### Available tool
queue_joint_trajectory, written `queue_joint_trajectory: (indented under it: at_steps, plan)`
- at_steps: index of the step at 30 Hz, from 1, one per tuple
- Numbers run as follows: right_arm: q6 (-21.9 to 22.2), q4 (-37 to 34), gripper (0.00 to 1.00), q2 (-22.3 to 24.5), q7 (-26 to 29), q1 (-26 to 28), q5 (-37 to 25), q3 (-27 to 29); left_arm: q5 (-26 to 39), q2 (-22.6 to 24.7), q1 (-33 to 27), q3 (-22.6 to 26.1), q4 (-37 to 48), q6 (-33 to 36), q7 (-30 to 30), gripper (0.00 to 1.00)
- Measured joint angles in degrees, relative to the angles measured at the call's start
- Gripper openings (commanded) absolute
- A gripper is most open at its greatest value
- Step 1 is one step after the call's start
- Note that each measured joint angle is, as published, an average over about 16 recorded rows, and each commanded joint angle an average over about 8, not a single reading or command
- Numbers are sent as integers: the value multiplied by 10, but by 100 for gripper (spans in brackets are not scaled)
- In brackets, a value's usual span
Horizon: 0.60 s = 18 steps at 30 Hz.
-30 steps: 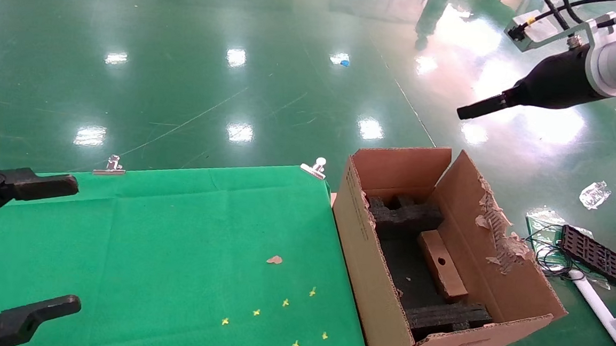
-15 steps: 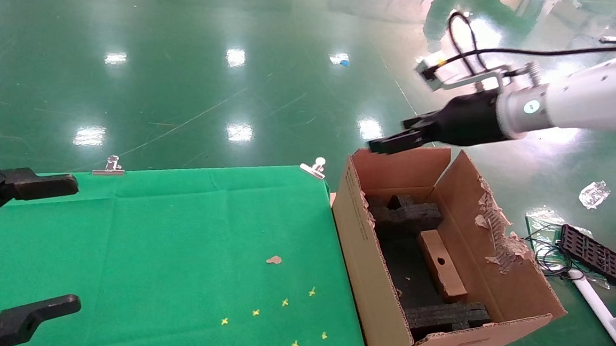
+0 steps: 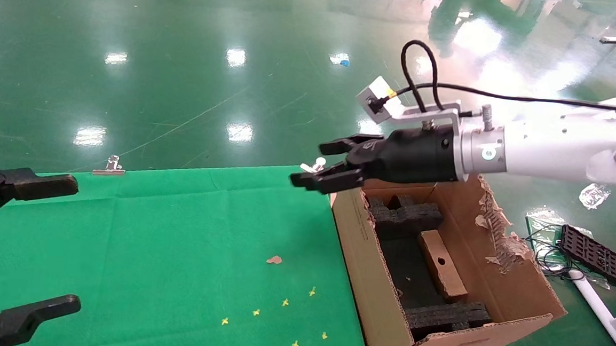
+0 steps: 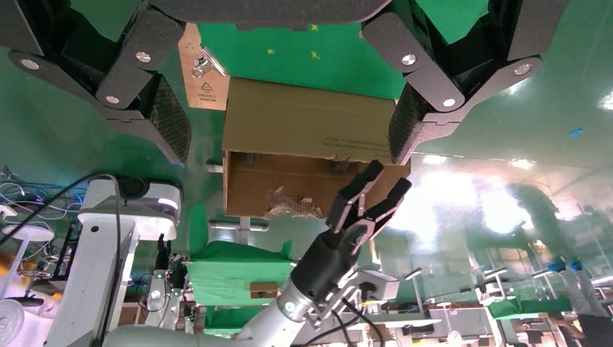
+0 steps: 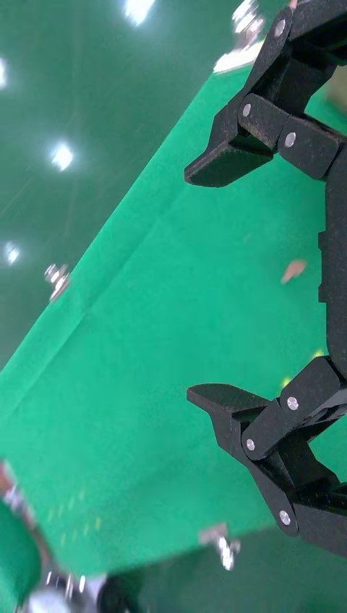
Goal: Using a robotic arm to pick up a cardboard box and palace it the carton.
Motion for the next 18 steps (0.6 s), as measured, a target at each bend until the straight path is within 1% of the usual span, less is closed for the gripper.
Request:
queue_joint_trajectory:
  at_steps: [18]
  plan:
    - [-62,210,100,47,-72,-203,94,234,0,0,0,1,0,0,0,100]
